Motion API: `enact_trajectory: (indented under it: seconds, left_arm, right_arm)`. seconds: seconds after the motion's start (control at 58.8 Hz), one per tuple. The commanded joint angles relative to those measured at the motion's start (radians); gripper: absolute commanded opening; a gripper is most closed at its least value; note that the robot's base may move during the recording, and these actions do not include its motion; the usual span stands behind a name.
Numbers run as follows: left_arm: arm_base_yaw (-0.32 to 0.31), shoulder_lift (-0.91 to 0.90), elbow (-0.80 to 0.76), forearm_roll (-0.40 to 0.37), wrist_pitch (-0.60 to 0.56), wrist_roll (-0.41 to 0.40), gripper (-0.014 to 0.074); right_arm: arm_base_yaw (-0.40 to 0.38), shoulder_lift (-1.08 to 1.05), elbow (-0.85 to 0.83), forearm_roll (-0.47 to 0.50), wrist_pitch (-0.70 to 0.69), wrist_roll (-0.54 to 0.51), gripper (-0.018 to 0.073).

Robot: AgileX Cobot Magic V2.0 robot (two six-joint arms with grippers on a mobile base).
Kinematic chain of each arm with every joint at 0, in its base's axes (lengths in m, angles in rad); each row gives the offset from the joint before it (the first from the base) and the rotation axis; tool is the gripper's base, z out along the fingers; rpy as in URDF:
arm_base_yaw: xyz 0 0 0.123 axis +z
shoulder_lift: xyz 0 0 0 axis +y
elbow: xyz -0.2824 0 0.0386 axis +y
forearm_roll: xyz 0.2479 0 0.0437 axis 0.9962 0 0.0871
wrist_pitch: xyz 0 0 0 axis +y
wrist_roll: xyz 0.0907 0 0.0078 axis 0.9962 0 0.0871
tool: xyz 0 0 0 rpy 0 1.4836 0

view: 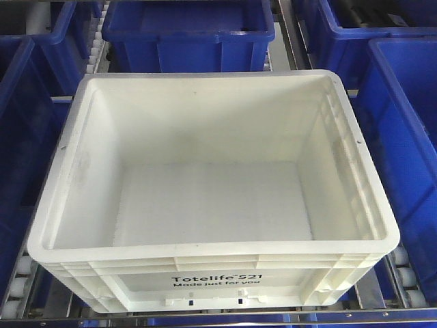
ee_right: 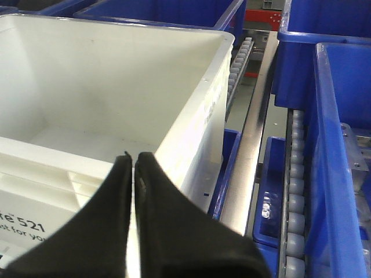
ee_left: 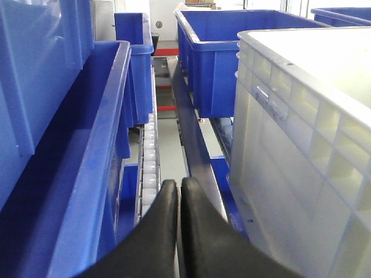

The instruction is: Move bin from left to right shelf

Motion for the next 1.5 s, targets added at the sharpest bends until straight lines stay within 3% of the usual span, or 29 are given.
enact_trajectory:
  seconds: [0.0, 0.17, 0.323, 0.34, 0.476, 0.63, 0.868, 1.48]
  left_arm:
    - [0.004, -0.015, 0.020, -0.004, -0.068, -0.011, -0.0006]
    - [0.004, -0.015, 0.020, -0.004, -0.068, -0.011, -0.0006]
    - [0.004, -0.015, 0.020, -0.004, -0.068, -0.011, -0.0006]
    - [0.004, -0.015, 0.020, -0.004, -0.068, -0.011, -0.0006]
    - [0.004, -0.015, 0.020, -0.004, -0.068, -0.011, -0.0006]
    - [0.004, -0.015, 0.020, -0.004, -0.068, -0.011, -0.0006]
    - [0.004, -0.015, 0.020, -0.004, -0.068, -0.011, -0.0006]
    - [0.004, -0.015, 0.020, -0.004, -0.068, -0.011, -0.0006]
  right_arm:
    - [-0.001, 0.014, -0.024, -0.002, -0.078, -0.011, -0.0008]
    - [-0.055, 0.014, -0.024, -0.002, -0.079, -0.010, -0.0008]
    - [-0.217, 0.014, -0.024, -0.013, -0.081, -0.010, -0.0008]
    - [-0.307, 0.013, -0.008, -0.026, -0.110, -0.010, -0.0008]
    - [-0.376, -0.005, 0.102, -0.013, -0.257, -0.007, -0.0008]
    - [-0.375, -0.005, 0.215, 0.001, -0.356, 0.000, -0.0008]
    - [-0.359, -0.005, 0.313, -0.061, -0.506, 0.047, -0.0008]
    - [-0.361, -0.005, 0.313, -0.078, -0.497, 0.050, -0.0008]
